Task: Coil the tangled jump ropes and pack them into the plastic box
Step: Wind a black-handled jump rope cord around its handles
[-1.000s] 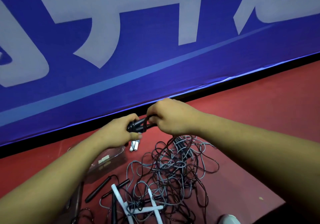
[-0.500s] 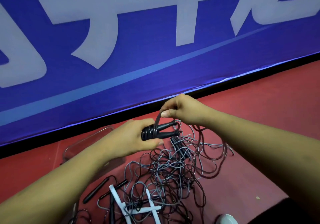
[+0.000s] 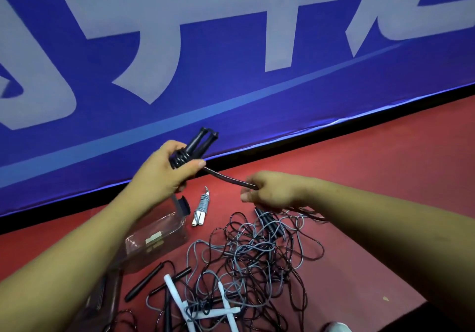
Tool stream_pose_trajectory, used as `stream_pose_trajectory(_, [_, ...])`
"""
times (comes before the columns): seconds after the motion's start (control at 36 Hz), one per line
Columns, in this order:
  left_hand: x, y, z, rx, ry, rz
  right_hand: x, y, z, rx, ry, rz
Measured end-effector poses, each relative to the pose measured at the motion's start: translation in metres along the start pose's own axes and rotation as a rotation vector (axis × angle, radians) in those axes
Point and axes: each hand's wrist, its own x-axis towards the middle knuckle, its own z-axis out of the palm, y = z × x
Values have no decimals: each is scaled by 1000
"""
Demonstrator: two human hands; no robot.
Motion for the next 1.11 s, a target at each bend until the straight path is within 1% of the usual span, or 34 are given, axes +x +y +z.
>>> stream_pose_trajectory(0.06, [1,-10,-3,95,39,-47,-2,-10,-1,23,25,-47])
stream_pose_trajectory(0.11, [5,-20,-8,160,84,-85,-2,-21,2,64,-6,-108])
stream_pose_trajectory(0.19, [12,-31,-13,284,103,-74,-2,-35,9,69,-23,-141])
stream_pose_trajectory(0.25, [14,-37,-15,407,68,-40,-2,-41,9,15,7,-154])
stream_pose_trajectory(0.36, [15,-44,-13,629,-44,38,-4,-47,0,-120,34,-251])
stream_pose_trajectory(0.44, [12,-45,-1,746,-181,53,-2,-51,0,-272,108,-319])
stream_pose_trajectory(0.53, [6,-40,14,631,-383,109,3,-48,-3,-287,293,-332])
stream_pose_trajectory(0.58, [3,-29,19,563,-458,142,3,-43,-10,-256,382,-308])
stream_pose_trajectory(0.64, [-1,-15,23,510,-498,165,4,-34,-16,-243,417,-279])
stream_pose_trajectory(0.69, [-6,-5,28,496,-491,176,6,-26,-18,-236,415,-261])
stream_pose_trajectory(0.75, [-10,0,34,513,-453,222,8,-20,-18,-226,393,-249])
stream_pose_trajectory(0.83, [-16,3,41,437,-453,292,7,-17,-18,-201,376,-242])
stream_pose_trajectory(0.92, [-20,7,43,359,-468,304,8,-13,-21,-146,385,-240])
stream_pose_trajectory(1.0, [-20,7,42,266,-392,278,8,-7,-24,-35,382,-237])
stream_pose_trajectory(1.06, [-20,8,38,163,-382,237,8,-3,-25,58,345,-211])
stream_pose_trajectory(1.11, [-20,10,34,-62,-400,174,9,2,-24,138,274,-161])
